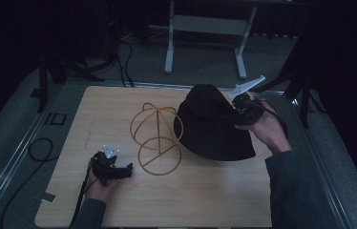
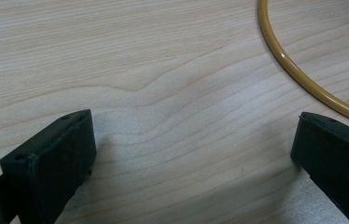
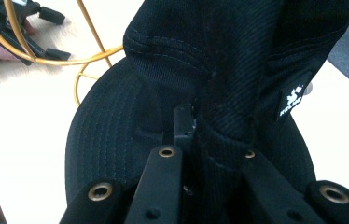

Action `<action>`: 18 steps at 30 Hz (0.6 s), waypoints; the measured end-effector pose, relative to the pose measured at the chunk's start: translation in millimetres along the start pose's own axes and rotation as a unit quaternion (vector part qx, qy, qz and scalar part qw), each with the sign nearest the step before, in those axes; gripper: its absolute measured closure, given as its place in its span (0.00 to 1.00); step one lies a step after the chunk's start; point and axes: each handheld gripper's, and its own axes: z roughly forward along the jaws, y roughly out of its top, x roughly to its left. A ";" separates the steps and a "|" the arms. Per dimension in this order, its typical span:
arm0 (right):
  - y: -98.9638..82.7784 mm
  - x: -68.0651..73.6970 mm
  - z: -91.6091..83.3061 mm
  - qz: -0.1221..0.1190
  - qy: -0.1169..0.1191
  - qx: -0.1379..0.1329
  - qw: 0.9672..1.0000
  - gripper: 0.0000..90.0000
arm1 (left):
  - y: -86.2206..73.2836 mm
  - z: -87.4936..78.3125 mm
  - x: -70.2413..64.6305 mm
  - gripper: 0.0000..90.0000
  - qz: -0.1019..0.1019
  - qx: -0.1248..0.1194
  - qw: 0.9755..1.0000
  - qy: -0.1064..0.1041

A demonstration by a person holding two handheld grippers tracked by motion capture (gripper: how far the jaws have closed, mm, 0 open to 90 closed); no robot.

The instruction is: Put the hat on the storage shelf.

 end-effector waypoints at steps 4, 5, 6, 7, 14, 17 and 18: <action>1.9 -1.3 -3.3 0.000 -0.001 -0.003 1.000 0.97 | 0.0 -0.1 0.1 0.00 0.001 0.001 1.000 0.000; 3.0 -1.7 -5.6 0.001 -0.003 -0.004 1.000 0.97 | 0.0 -0.1 0.2 0.00 0.001 0.001 1.000 0.000; 3.4 -2.0 -7.1 0.000 -0.004 -0.006 1.000 0.97 | 0.0 -0.2 0.2 0.00 0.002 0.001 1.000 0.000; 3.8 -2.2 -8.5 0.001 -0.004 -0.007 1.000 0.97 | 0.0 -0.2 0.2 0.00 0.002 0.002 1.000 0.000; 3.5 -4.6 -17.6 0.004 -0.004 -0.019 1.000 0.97 | 0.0 -0.2 0.2 0.00 0.002 0.002 1.000 0.000; 3.6 -6.5 -22.5 0.005 -0.007 -0.024 1.000 0.97 | 0.0 -0.2 0.2 0.00 0.002 0.002 1.000 0.000; 3.8 -6.7 -24.3 0.007 -0.008 -0.025 1.000 0.97 | 0.0 -0.2 0.3 0.00 0.002 0.002 1.000 0.000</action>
